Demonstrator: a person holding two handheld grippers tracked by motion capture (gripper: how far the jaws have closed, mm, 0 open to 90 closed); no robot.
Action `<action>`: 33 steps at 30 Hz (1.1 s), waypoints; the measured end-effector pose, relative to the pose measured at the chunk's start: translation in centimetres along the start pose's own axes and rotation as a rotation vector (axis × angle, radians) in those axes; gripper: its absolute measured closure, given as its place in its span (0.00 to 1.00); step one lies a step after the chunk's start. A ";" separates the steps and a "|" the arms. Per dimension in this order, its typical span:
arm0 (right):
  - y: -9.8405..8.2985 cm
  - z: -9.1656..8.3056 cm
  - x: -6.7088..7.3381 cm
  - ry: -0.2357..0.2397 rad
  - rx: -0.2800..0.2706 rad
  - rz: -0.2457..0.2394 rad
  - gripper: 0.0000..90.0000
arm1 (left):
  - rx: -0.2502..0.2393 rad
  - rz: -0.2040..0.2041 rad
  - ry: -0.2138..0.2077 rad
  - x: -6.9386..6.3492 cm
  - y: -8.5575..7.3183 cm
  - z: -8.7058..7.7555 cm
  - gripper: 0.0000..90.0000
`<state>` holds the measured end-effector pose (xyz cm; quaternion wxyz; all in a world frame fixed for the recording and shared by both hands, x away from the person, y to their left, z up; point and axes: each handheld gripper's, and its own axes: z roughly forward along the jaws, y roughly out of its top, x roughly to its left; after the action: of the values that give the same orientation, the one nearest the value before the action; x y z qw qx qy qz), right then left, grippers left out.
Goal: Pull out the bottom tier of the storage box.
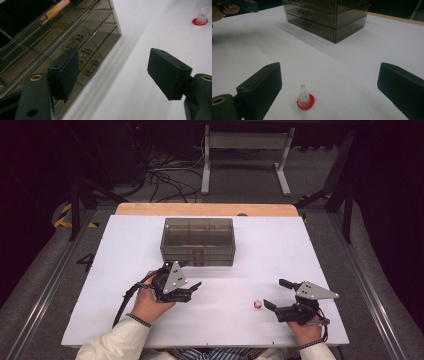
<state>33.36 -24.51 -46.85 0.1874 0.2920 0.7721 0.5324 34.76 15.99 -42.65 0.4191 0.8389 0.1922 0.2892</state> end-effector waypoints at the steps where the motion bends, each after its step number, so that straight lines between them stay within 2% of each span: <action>1: 0.0 0.0 0.0 0.000 0.000 0.000 0.07 | 0.001 0.000 -0.001 0.0 0.0 0.0 0.30; 6: 0.0 0.0 0.0 -0.001 0.000 0.000 0.07 | 0.001 0.016 0.010 -0.1 0.0 0.0 0.32; 8: 0.0 0.0 0.0 -0.002 0.002 0.002 0.07 | 0.015 0.060 0.042 -0.4 -0.1 0.2 0.33; 9: 0.0 0.0 0.0 -0.002 0.002 0.002 0.07 | 0.015 0.060 0.042 -0.4 -0.1 0.2 0.34; 10: 0.0 0.0 0.0 -0.002 0.002 0.002 0.07 | 0.024 0.083 0.057 -0.4 -0.1 0.3 0.35; 12: 0.0 0.0 0.0 -0.001 0.002 0.002 0.07 | 0.030 0.093 0.066 -0.5 -0.1 0.4 0.37; 13: 0.0 0.0 0.0 -0.001 0.002 0.001 0.07 | 0.041 0.122 0.084 -0.7 -0.2 0.6 0.38; 14: 0.0 0.0 0.0 -0.001 0.002 0.001 0.07 | 0.041 0.122 0.084 -0.7 -0.2 0.6 0.39; 15: 0.0 0.0 0.0 -0.001 0.003 0.001 0.07 | 0.053 0.143 0.107 -0.8 -0.2 0.7 0.40; 16: 0.0 0.0 0.0 -0.001 0.003 0.001 0.07 | 0.053 0.143 0.107 -0.8 -0.2 0.7 0.41; 17: 0.0 0.0 0.0 0.000 0.003 0.001 0.07 | 0.060 0.164 0.126 -1.0 -0.3 0.8 0.42; 19: 0.0 0.0 0.0 0.000 0.003 0.001 0.07 | 0.067 0.180 0.136 -1.1 -0.3 0.8 0.44; 28: 0.0 0.0 0.0 0.002 0.004 -0.002 0.07 | 0.071 0.193 0.153 -1.3 -0.3 1.0 0.45; 30: 0.0 0.0 0.0 0.003 0.003 -0.002 0.07 | 0.084 0.202 0.180 -1.5 -0.5 1.3 0.45; 32: 0.0 0.0 0.0 0.003 0.004 -0.002 0.07 | 0.089 0.201 0.190 -1.5 -0.5 1.4 0.45; 33: 0.0 0.0 0.0 0.003 0.004 -0.002 0.07 | 0.102 0.210 0.215 -1.6 -0.6 1.8 0.45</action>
<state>33.34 -24.47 -46.87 0.1862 0.2908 0.7737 0.5312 34.68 14.41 -44.51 0.3206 0.8388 0.1617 0.4093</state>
